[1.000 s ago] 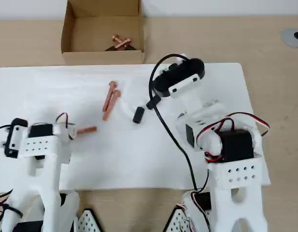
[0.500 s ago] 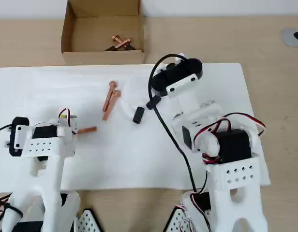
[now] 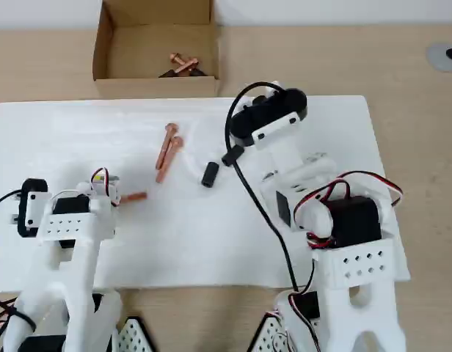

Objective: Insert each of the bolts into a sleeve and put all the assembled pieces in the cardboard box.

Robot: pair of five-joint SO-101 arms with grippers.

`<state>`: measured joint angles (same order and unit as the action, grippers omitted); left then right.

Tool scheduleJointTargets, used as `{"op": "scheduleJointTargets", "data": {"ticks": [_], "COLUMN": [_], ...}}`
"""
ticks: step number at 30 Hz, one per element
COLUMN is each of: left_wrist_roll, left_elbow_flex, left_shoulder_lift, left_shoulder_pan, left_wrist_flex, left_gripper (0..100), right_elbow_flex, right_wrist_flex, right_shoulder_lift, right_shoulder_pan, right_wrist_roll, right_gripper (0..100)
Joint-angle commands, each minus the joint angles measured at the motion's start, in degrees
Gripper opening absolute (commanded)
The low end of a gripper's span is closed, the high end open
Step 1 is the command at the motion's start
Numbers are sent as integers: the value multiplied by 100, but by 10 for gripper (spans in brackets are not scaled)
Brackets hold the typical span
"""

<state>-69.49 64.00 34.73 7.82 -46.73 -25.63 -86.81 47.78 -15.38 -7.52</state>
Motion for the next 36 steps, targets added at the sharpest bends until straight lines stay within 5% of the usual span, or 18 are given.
{"op": "scheduleJointTargets", "data": {"ticks": [1, 21, 29, 36], "left_wrist_roll": [62, 352, 466, 1037], "left_elbow_flex": [-18, 501, -967, -2040], "left_shoulder_lift": [75, -400, -1938, -2281], "left_shoulder_pan": [-88, -343, -325, -316], "left_wrist_flex": [88, 809, -316, -1204], "left_gripper": [247, 164, 32, 28], "right_elbow_flex": [-13, -13, -13, -22], "right_wrist_flex": [18, 9, 9, 9], "right_shoulder_lift": [84, 92, 92, 92], "right_shoulder_pan": [-84, -75, -66, -66], "right_wrist_roll": [18, 9, 9, 9], "right_gripper": [31, 31, 31, 31]}}
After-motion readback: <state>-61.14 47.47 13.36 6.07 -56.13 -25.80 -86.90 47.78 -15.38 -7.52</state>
